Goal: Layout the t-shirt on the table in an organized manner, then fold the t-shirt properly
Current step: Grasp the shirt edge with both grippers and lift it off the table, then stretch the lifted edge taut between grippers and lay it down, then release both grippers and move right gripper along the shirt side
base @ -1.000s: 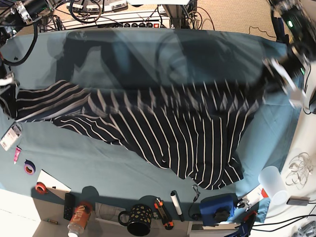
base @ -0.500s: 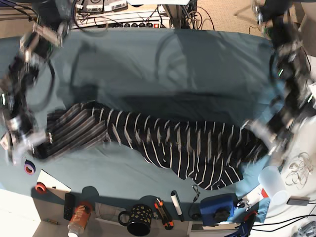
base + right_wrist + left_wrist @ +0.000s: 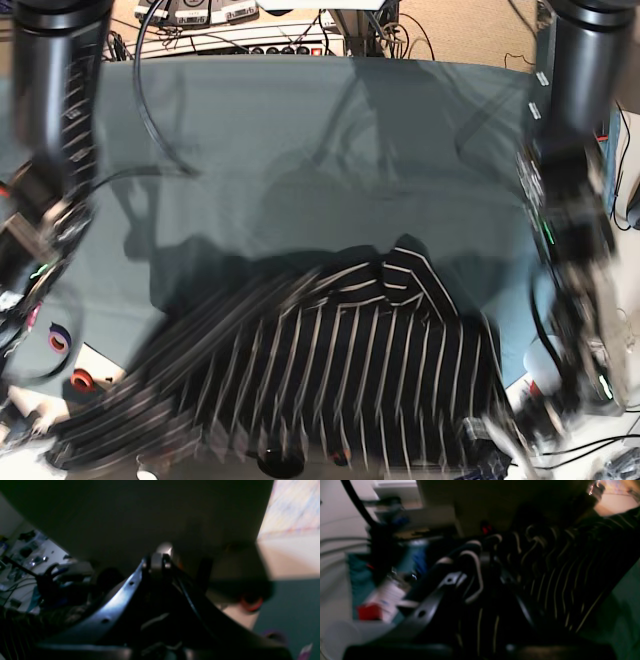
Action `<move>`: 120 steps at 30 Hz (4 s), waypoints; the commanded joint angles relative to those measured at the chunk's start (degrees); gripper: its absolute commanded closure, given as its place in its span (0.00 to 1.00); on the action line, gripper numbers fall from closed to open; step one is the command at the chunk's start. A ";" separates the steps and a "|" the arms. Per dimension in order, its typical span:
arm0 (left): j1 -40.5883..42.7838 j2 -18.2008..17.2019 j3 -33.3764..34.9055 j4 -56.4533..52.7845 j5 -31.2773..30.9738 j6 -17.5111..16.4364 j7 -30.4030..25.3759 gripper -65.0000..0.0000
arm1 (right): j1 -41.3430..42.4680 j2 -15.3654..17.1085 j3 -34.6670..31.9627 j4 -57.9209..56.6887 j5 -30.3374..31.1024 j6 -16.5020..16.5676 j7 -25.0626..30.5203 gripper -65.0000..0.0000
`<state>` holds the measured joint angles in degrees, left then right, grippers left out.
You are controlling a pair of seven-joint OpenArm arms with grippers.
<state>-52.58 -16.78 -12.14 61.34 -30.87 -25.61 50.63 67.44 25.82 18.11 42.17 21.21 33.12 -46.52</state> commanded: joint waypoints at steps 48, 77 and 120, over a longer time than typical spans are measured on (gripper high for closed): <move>48.17 -15.37 -3.58 17.33 -45.38 -7.37 29.37 1.00 | -57.72 8.00 17.57 33.55 45.70 4.24 -33.48 1.00; 65.26 -11.19 -24.59 25.09 -39.82 -9.01 29.37 1.00 | -86.99 7.98 24.11 35.08 55.95 6.88 -33.48 1.00; 65.07 -17.81 -45.00 25.16 -53.22 -11.93 28.17 0.57 | -57.92 6.54 16.61 32.17 30.23 6.88 -17.57 0.72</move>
<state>12.80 -33.04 -56.71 85.65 -82.61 -37.39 79.90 8.38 30.63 34.11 73.36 49.12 39.72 -65.52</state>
